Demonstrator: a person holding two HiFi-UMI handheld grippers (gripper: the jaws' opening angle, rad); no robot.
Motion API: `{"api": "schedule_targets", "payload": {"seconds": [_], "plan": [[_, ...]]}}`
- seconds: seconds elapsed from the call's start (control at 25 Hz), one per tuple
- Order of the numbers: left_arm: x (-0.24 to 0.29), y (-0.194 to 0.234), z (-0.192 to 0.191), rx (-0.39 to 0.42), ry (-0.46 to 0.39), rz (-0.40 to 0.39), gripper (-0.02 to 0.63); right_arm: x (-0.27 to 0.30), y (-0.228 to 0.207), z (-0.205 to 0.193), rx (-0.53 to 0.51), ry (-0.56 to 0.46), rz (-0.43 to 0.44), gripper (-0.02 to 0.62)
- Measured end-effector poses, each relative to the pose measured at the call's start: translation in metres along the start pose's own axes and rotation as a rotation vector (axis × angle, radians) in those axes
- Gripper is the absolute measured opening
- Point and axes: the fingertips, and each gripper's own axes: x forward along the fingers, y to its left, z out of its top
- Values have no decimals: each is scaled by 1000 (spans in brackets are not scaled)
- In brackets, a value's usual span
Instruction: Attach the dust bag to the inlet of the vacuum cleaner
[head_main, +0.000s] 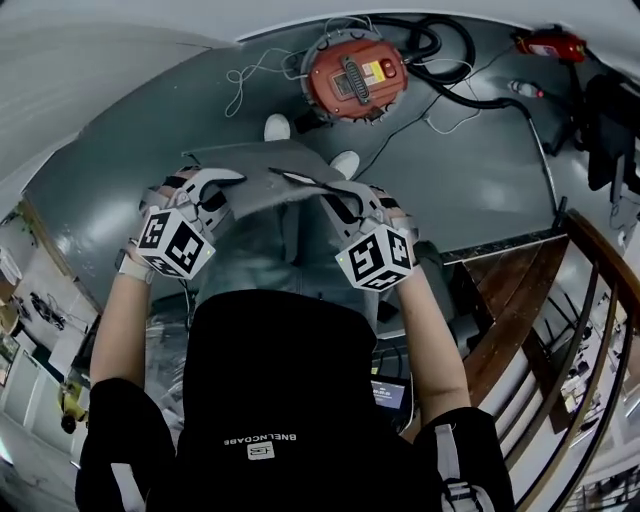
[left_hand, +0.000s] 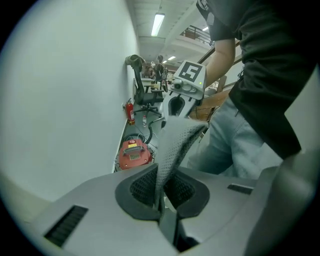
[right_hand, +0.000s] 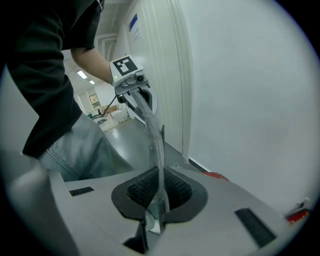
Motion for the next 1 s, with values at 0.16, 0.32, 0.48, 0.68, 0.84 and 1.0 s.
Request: {"api": "schedule_targets", "payload": {"seconds": [0.16, 0.32, 0.48, 0.68, 0.84, 1.0], "plan": [[35, -6, -30, -11, 35, -25, 25, 33, 0, -31, 26, 14, -14, 49], [65, -1, -56, -39, 54, -14, 23, 63, -2, -53, 49, 34, -40, 49], [94, 7, -86, -92, 67, 23, 25, 95, -5, -74, 59, 55, -71, 49], [133, 22, -127, -169, 84, 65, 25, 137, -11, -96, 54, 82, -117, 49], [165, 36, -156, -205, 98, 82, 25, 170, -15, -116, 69, 112, -120, 49], [193, 43, -183, -245, 113, 100, 24, 200, -16, -135, 65, 146, -128, 49]]}}
